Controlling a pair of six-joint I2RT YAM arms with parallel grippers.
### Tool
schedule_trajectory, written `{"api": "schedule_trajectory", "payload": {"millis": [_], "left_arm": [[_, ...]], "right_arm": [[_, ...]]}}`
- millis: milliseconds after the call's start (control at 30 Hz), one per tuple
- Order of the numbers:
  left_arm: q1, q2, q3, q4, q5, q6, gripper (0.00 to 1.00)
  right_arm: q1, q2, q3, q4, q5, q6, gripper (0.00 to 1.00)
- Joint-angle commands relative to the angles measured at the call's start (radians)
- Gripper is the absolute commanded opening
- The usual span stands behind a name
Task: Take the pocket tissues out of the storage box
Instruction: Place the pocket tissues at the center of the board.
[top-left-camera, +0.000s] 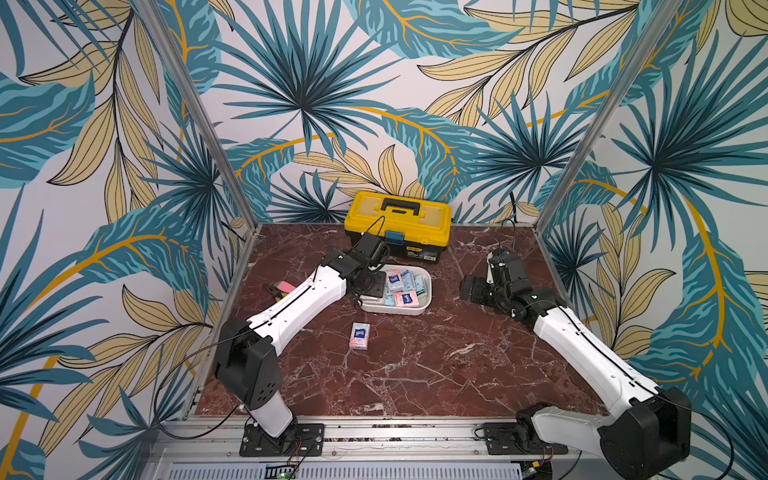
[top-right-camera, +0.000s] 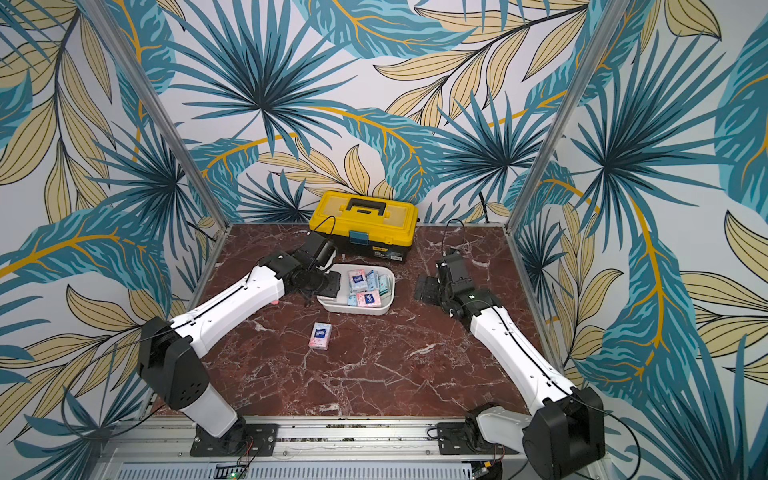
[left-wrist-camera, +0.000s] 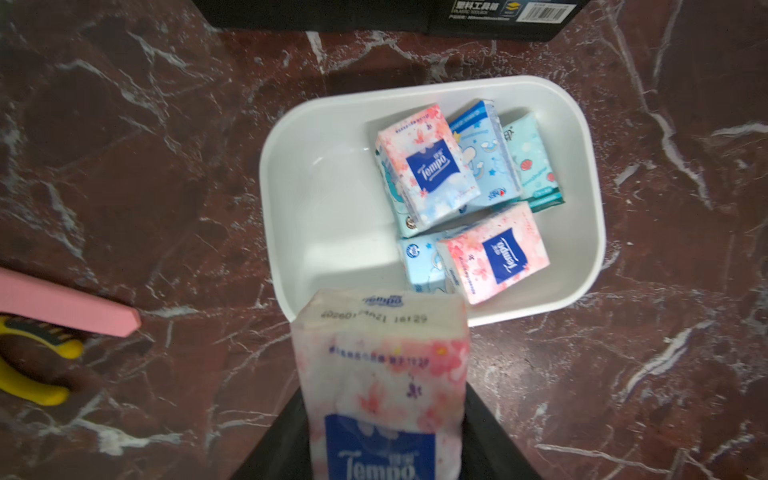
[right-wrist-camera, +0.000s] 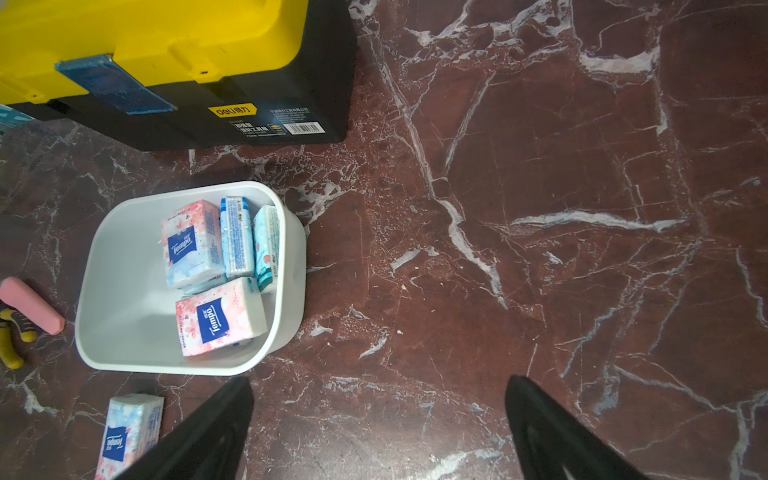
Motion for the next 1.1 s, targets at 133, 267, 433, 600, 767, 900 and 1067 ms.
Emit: {"api": "schedule_trajectory", "payload": {"millis": [133, 267, 433, 600, 767, 900, 1067], "left_arm": [[-0.102, -0.042, -0.156, 0.097, 0.026, -0.212, 0.51], [-0.147, -0.008, -0.185, 0.116, 0.027, -0.242, 0.51], [-0.168, 0.032, -0.226, 0.147, 0.073, -0.279, 0.51], [-0.171, 0.061, -0.283, 0.209, 0.118, -0.314, 0.51], [-0.171, 0.096, -0.295, 0.219, 0.119, -0.317, 0.51], [-0.171, 0.125, -0.294, 0.222, 0.123, -0.32, 0.51], [-0.171, 0.142, -0.295, 0.222, 0.108, -0.326, 0.52]], "right_arm": [[-0.002, 0.017, -0.027, -0.017, -0.03, 0.042, 0.99], [-0.002, 0.002, -0.039, -0.017, -0.03, 0.047, 0.99], [-0.003, -0.024, -0.058, -0.019, -0.033, 0.056, 0.99], [-0.002, -0.058, -0.085, -0.02, -0.024, 0.074, 0.99], [-0.002, -0.072, -0.098, -0.026, -0.019, 0.08, 0.99], [-0.002, -0.08, -0.109, -0.031, -0.027, 0.09, 0.99], [-0.002, -0.094, -0.125, -0.034, -0.029, 0.097, 0.99]]}}
